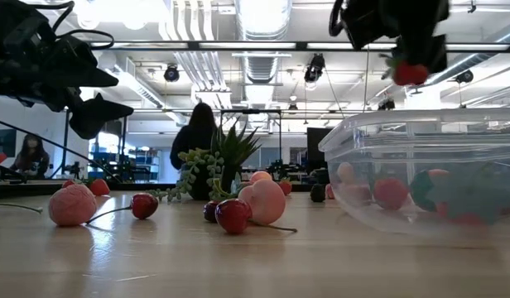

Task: Pick and placing Produce into tupperware
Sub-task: Put the strawberry into the bin, then put the apricot into the bin

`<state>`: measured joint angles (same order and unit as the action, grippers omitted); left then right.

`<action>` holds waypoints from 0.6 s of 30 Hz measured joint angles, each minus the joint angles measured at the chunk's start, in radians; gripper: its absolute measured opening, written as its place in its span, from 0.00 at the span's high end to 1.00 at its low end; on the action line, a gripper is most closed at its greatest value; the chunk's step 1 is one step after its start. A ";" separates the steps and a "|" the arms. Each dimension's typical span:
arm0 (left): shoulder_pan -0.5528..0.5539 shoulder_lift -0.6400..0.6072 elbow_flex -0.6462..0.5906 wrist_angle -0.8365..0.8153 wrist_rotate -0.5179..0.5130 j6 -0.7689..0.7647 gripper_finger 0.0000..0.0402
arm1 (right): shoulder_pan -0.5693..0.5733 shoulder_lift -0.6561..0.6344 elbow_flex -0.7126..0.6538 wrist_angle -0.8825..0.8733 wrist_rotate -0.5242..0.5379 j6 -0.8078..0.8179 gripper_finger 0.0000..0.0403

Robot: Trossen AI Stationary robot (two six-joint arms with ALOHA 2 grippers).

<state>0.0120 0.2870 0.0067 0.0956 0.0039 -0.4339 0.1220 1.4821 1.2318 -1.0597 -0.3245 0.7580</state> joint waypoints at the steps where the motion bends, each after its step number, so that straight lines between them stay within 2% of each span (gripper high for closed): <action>1: 0.000 0.000 0.000 0.000 0.000 0.000 0.31 | 0.024 0.019 -0.002 0.005 0.000 0.009 0.68; 5: 0.000 0.000 0.000 0.001 0.000 0.000 0.31 | 0.088 0.108 -0.004 0.058 0.004 0.028 0.67; 10: 0.000 0.001 0.000 0.000 0.000 0.000 0.31 | 0.102 0.211 -0.003 0.068 0.026 0.027 0.63; 18: 0.000 0.001 0.000 0.001 0.000 0.000 0.31 | 0.103 0.244 0.004 0.061 0.038 -0.007 0.45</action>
<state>0.0119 0.2880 0.0067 0.0963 0.0039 -0.4339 0.2245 1.7265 1.2353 -0.9985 -0.2863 0.7506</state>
